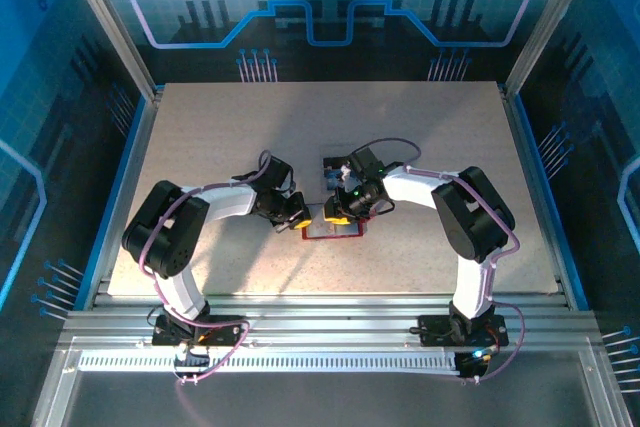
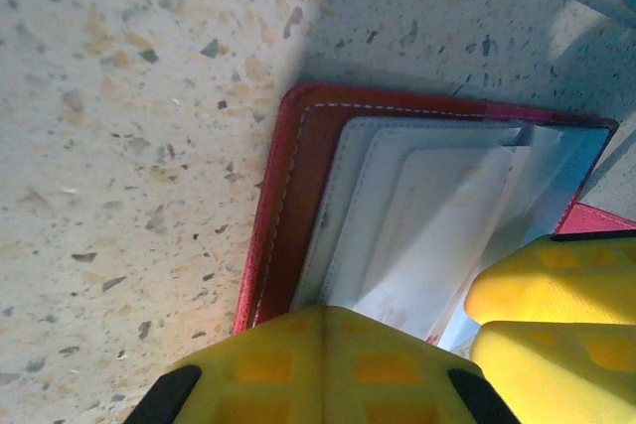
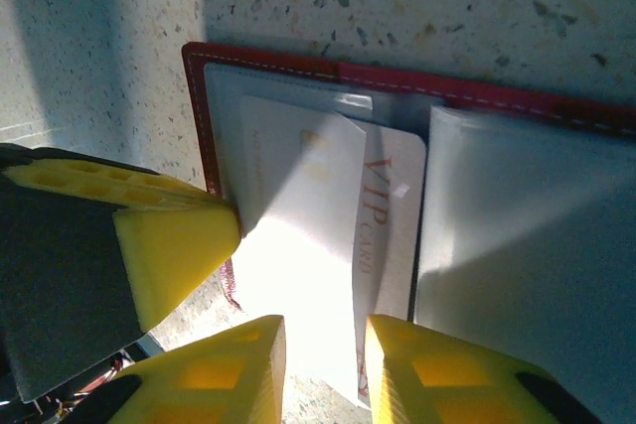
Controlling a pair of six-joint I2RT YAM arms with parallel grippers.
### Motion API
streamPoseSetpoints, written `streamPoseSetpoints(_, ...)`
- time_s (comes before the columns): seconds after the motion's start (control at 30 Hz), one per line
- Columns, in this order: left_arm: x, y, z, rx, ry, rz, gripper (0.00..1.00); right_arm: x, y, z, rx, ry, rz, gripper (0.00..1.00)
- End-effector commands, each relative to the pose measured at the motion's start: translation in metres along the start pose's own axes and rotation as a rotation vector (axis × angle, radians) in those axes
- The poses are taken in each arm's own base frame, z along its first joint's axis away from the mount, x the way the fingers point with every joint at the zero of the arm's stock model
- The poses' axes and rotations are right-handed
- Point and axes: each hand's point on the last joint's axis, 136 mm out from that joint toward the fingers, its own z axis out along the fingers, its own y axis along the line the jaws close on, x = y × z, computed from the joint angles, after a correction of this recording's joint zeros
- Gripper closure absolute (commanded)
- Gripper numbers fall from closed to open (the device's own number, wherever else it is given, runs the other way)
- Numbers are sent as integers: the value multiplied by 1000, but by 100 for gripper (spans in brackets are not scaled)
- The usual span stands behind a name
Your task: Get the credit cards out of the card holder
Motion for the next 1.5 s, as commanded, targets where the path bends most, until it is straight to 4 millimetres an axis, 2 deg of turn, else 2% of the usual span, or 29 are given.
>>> streamPoseSetpoints(0.0,5,11,7,-32,27,-21,94,5,3,7,-22,33,3,71)
streamPoseSetpoints(0.27,4,9,6,-34,24,-16,94,7,-12,9,37,43,13,71)
streamPoseSetpoints(0.5,4,9,7,-36,28,-16,94,3,-18,3,75,23,12,71)
streamPoseSetpoints(1.0,2,5,5,-38,25,-10,94,-1,-13,-9,68,-5,5,71)
streamPoseSetpoints(1.47,-3,-19,-11,11,2,21,93,-9,-9,-22,-7,-39,29,72)
